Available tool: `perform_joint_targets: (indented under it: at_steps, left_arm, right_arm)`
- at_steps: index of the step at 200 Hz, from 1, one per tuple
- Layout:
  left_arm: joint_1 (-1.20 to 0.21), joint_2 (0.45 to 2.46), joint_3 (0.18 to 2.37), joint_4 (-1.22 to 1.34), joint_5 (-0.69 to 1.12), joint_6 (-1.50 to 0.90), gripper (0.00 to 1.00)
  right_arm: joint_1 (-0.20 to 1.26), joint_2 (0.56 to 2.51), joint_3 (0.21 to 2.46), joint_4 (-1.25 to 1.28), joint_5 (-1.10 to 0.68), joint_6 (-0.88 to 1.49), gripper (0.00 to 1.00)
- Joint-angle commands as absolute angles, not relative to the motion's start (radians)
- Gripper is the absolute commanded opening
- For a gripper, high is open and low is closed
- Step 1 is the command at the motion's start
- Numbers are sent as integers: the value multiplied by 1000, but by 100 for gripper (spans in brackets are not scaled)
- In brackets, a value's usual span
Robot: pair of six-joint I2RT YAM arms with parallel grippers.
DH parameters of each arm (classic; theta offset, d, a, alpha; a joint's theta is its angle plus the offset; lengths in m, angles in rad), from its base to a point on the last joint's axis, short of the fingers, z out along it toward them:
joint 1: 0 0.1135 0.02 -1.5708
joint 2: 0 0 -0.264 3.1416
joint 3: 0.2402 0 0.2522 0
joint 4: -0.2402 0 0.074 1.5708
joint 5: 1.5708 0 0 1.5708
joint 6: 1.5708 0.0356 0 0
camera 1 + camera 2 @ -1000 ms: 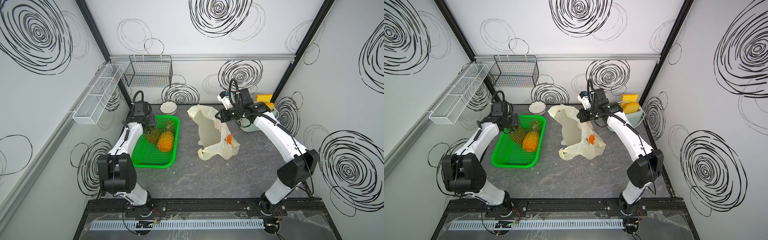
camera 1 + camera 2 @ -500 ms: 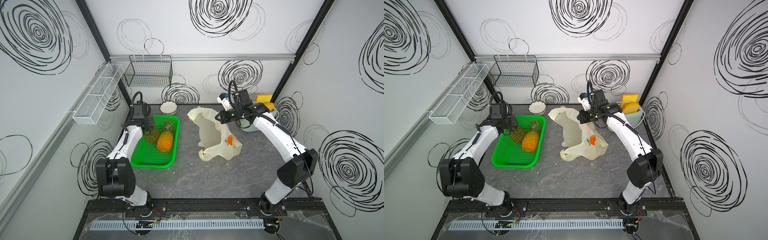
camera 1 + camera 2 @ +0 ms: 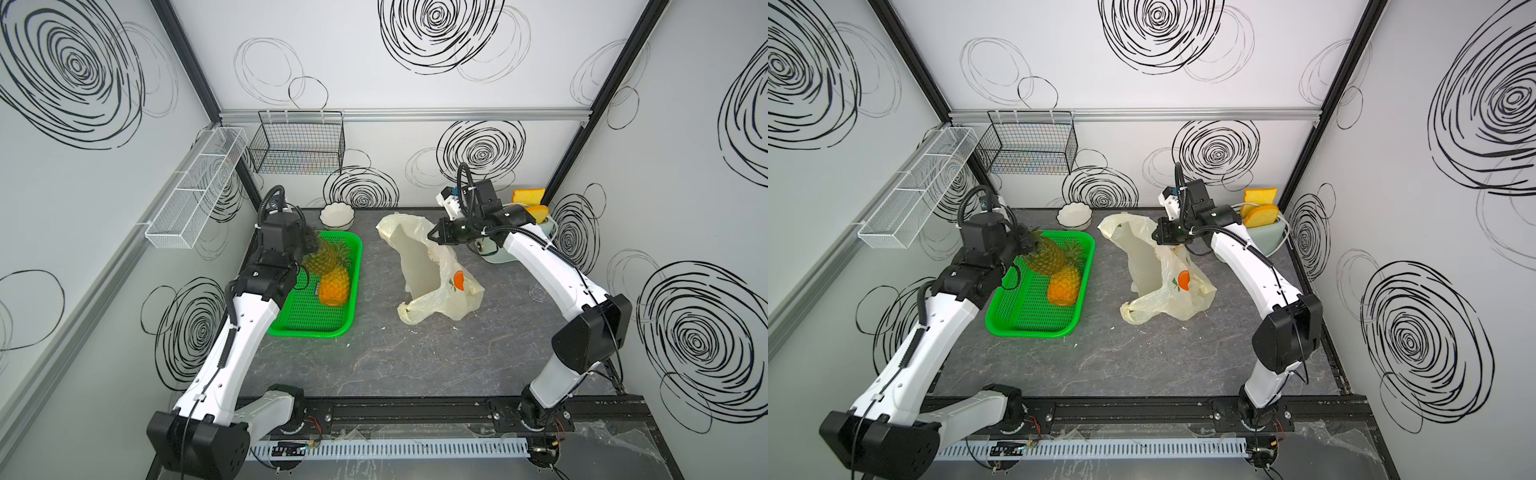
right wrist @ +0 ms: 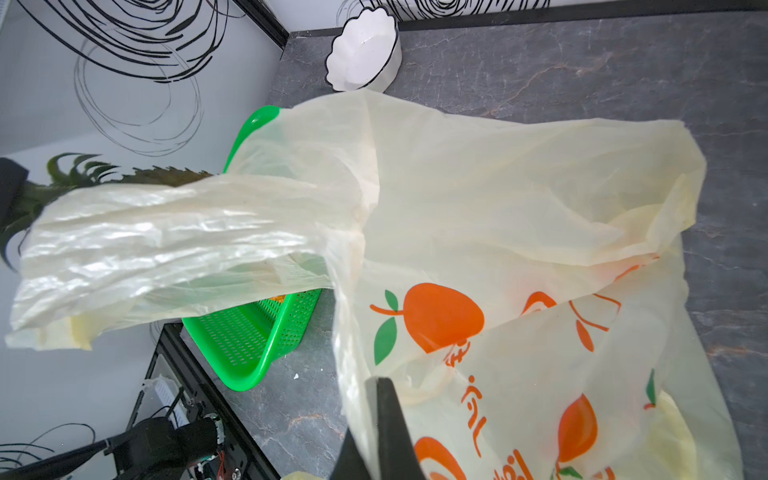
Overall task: Place the pineapple into a plastic bag & tie a knot
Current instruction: Pick up the pineapple from the basket, then place the pineapple in the plastic bag.
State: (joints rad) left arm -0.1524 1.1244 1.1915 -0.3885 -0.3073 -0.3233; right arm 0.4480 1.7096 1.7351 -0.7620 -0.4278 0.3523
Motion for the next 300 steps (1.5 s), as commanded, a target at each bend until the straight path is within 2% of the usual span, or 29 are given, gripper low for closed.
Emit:
perform_joint_targets:
  at_steps: [1, 46, 89, 152, 217, 300]
  left_arm:
    - [-196, 1068, 1256, -317, -409, -387, 0]
    - [-303, 974, 1297, -426, -376, -492, 0]
    - [-360, 913, 1270, -466, -145, -609, 0]
    - [-444, 900, 1076, -76, 140, -754, 0]
    - [-490, 953, 865, 361, 21, -747, 0]
    - [-521, 1028, 786, 617, -91, -755, 0]
  right_arm:
    - [451, 1738, 1733, -732, -459, 433, 0]
    - [434, 1771, 1749, -700, -513, 508, 0]
    - [421, 1826, 1771, -695, -617, 563, 0]
    - [421, 1833, 1775, -685, -682, 561, 0]
    - [422, 1797, 1751, -668, -770, 552, 0]
    - [422, 1781, 1743, -665, -806, 566, 0]
